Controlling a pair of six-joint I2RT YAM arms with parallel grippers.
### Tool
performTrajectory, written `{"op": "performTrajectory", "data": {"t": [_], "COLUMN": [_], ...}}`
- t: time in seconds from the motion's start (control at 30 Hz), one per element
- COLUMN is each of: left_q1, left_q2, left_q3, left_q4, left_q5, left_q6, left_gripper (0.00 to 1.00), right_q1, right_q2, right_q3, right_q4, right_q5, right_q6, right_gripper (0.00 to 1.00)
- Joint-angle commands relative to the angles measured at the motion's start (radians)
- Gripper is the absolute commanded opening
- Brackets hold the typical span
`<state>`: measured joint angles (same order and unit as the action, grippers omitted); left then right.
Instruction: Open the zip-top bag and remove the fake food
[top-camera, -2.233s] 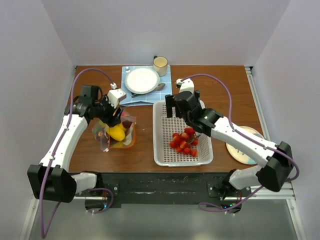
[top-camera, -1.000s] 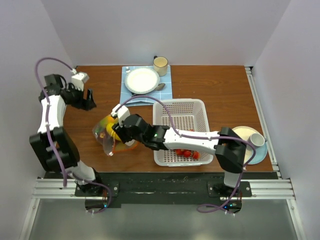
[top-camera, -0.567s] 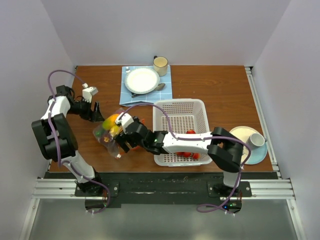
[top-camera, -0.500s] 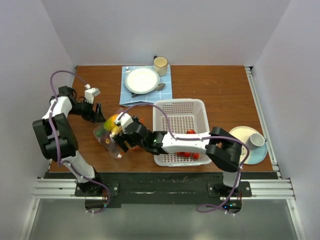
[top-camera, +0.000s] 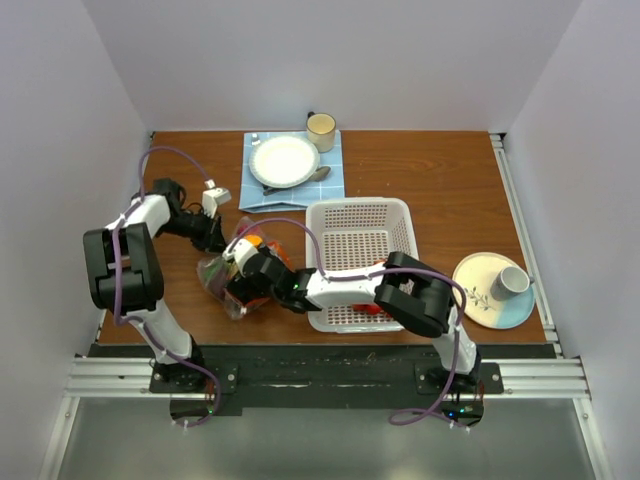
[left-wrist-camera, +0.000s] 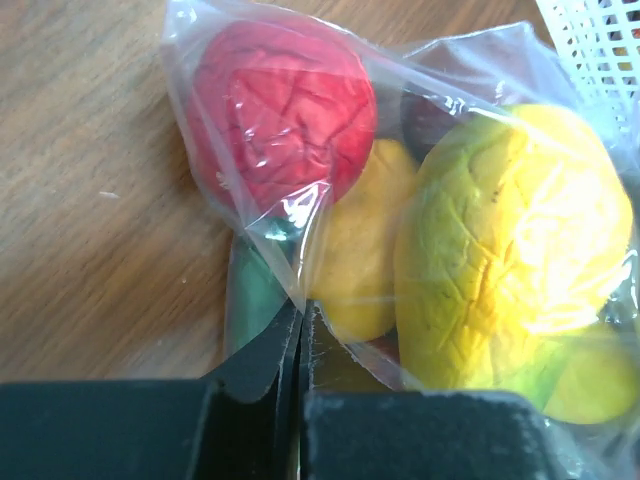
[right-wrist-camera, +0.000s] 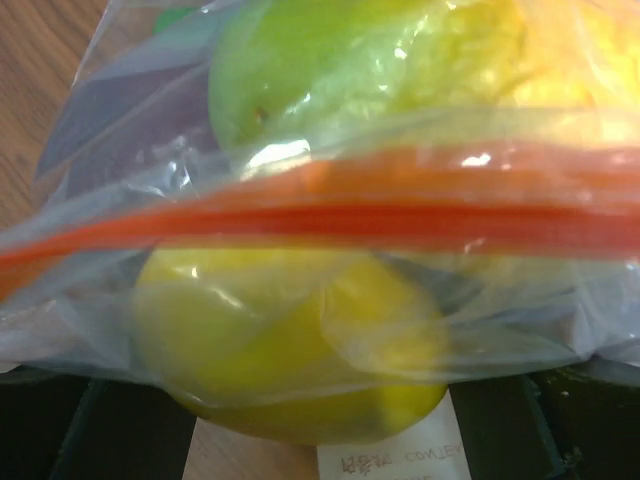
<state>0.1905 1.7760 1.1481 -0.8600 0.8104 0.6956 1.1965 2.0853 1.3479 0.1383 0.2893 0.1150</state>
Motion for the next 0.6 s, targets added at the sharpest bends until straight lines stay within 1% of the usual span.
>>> {"op": "performTrajectory", "data": {"t": [0.0, 0.03, 0.13, 0.17, 0.2, 0.23, 0.27, 0.33, 0.43, 0.5, 0.53, 0.57], "left_q1": [0.021, 0.041, 0.099, 0.115, 0.128, 0.154, 0.167, 0.197, 0.217, 0.217, 0.217, 0.217], "left_q2": [0.019, 0.014, -0.003, -0.015, -0.021, -0.027, -0.035, -0.041, -0.065, -0.082, -0.087, -0.093], "left_q3": [0.01, 0.033, 0.112, 0.133, 0.153, 0.185, 0.2, 0.237, 0.249, 0.248, 0.249, 0.248], "left_q4": [-0.017, -0.039, -0.097, -0.108, -0.119, -0.131, -0.137, -0.158, -0.162, -0.165, -0.178, -0.185], "left_q5": [-0.014, -0.014, -0.005, -0.008, -0.019, -0.025, -0.033, -0.045, -0.05, -0.044, -0.036, -0.027], "left_q6": [0.038, 0.041, 0.062, 0.07, 0.073, 0.077, 0.079, 0.091, 0.093, 0.088, 0.09, 0.088], "left_gripper": [0.0, 0.0, 0.0, 0.0, 0.0, 0.0, 0.0, 0.0, 0.0, 0.0, 0.0, 0.0], "right_q1": [-0.023, -0.025, -0.028, -0.028, -0.029, -0.029, -0.031, -0.031, -0.037, -0.041, -0.044, -0.051], "right_q2": [-0.059, -0.083, -0.137, -0.183, -0.204, -0.224, -0.275, -0.335, -0.432, -0.485, -0.505, -0.527], "right_q3": [0.0, -0.001, -0.018, -0.03, -0.035, -0.036, -0.044, -0.065, -0.121, -0.133, -0.139, -0.16], "right_q4": [0.014, 0.004, -0.026, -0.041, -0.051, -0.068, -0.106, -0.129, -0.135, -0.196, -0.215, -0.248], "right_q5": [-0.035, -0.036, -0.029, -0.018, -0.013, -0.006, 0.002, 0.022, 0.057, 0.095, 0.152, 0.186], "right_q6": [0.04, 0.043, 0.04, 0.038, 0.037, 0.035, 0.035, 0.038, 0.046, 0.045, 0.045, 0.045], "right_gripper": [0.8, 0.72, 0.6, 0.55, 0.52, 0.44, 0.4, 0.33, 0.3, 0.28, 0.24, 0.24]}}
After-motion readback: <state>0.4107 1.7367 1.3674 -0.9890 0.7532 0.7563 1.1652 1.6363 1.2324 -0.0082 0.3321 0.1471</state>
